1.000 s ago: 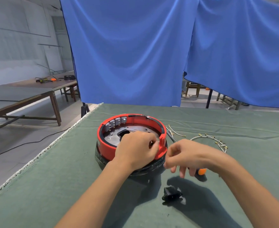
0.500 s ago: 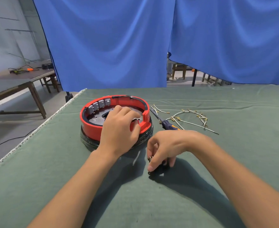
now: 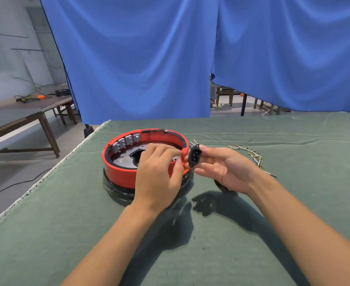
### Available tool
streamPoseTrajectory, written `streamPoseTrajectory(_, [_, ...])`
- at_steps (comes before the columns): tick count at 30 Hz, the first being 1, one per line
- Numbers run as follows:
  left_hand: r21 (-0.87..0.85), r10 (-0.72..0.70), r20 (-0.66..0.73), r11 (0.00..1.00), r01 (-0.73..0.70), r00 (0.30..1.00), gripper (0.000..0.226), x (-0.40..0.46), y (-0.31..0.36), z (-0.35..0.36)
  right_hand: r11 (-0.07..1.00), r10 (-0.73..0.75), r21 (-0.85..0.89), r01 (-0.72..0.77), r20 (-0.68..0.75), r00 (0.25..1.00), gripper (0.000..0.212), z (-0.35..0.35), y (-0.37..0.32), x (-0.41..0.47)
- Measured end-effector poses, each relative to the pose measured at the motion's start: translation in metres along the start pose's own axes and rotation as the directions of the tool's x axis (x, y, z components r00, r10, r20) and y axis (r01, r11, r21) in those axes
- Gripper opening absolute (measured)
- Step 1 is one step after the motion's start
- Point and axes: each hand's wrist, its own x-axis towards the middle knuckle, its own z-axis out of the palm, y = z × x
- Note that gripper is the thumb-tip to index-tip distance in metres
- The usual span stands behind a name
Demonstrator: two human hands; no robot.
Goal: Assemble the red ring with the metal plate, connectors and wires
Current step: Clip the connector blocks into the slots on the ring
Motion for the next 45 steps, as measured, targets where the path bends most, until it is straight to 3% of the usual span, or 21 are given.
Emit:
streamPoseTrajectory(6, [-0.027, -0.015, 0.161, 0.999, 0.02, 0.987, 0.044, -0.002, 0.004, 0.002, 0.996, 0.001, 0.091, -0.001, -0.001, 1.0, 0.025, 0.001, 0.001, 0.002])
streamPoseTrajectory(13, [-0.008, 0.008, 0.161, 1.0, -0.007, 0.987, 0.038, -0.002, 0.0, 0.003, 0.998, 0.01, 0.067, -0.005, -0.07, 0.997, 0.018, 0.004, 0.002, 0.0])
streamPoseTrajectory(17, [-0.02, 0.031, 0.13, 0.999, -0.028, 0.991, 0.038, 0.001, 0.0, 0.002, 0.997, -0.075, -0.004, 0.075, -0.189, 0.979, 0.024, 0.013, 0.003, 0.004])
streamPoseTrajectory(20, [0.013, -0.093, 0.09, 0.996, 0.093, 0.992, 0.041, 0.004, -0.008, -0.003, 0.988, -0.129, 0.051, 0.148, -0.277, 0.952, 0.031, 0.015, 0.002, 0.005])
streamPoseTrajectory(24, [0.326, -0.24, 0.179, 0.929, 0.173, 0.954, 0.037, 0.005, -0.02, -0.003, 0.988, -0.112, 0.064, 0.141, -0.332, 0.937, 0.021, 0.014, 0.002, 0.003])
streamPoseTrajectory(26, [0.327, -0.263, 0.184, 0.925, 0.193, 0.947, 0.035, 0.007, -0.025, -0.004, 0.987, -0.121, 0.056, 0.149, -0.342, 0.932, 0.017, 0.015, -0.001, 0.004])
streamPoseTrajectory(28, [0.3, -0.295, 0.165, 0.924, 0.237, 0.941, 0.04, 0.01, -0.036, -0.008, 0.982, -0.189, -0.084, 0.171, -0.338, 0.922, 0.014, 0.019, -0.008, 0.007])
streamPoseTrajectory(33, [0.259, -0.284, 0.164, 0.936, 0.236, 0.945, 0.037, 0.015, -0.065, -0.021, 0.799, -0.383, -0.555, 0.232, -0.172, 0.908, 0.015, 0.038, -0.015, 0.024])
streamPoseTrajectory(36, [0.196, -0.238, 0.125, 0.958, 0.211, 0.963, 0.038, 0.013, -0.069, -0.021, 0.728, -0.361, -0.648, 0.223, -0.087, 0.928, 0.006, 0.051, -0.01, 0.039])
streamPoseTrajectory(39, [0.278, -0.284, -0.05, 0.917, 0.287, 0.957, 0.034, 0.009, -0.07, -0.019, 0.651, -0.271, -0.744, 0.151, -0.042, 0.962, 0.017, 0.054, -0.007, 0.052])
streamPoseTrajectory(42, [0.356, -0.336, -0.122, 0.864, 0.357, 0.934, 0.032, 0.009, -0.068, -0.012, 0.442, -0.292, -0.883, 0.159, 0.026, 0.956, 0.026, 0.047, -0.017, 0.061])
streamPoseTrajectory(45, [0.307, -0.354, -0.116, 0.876, 0.372, 0.928, 0.036, 0.009, -0.07, -0.007, 0.283, -0.313, -0.939, 0.197, 0.104, 0.944, 0.034, 0.047, -0.027, 0.063])
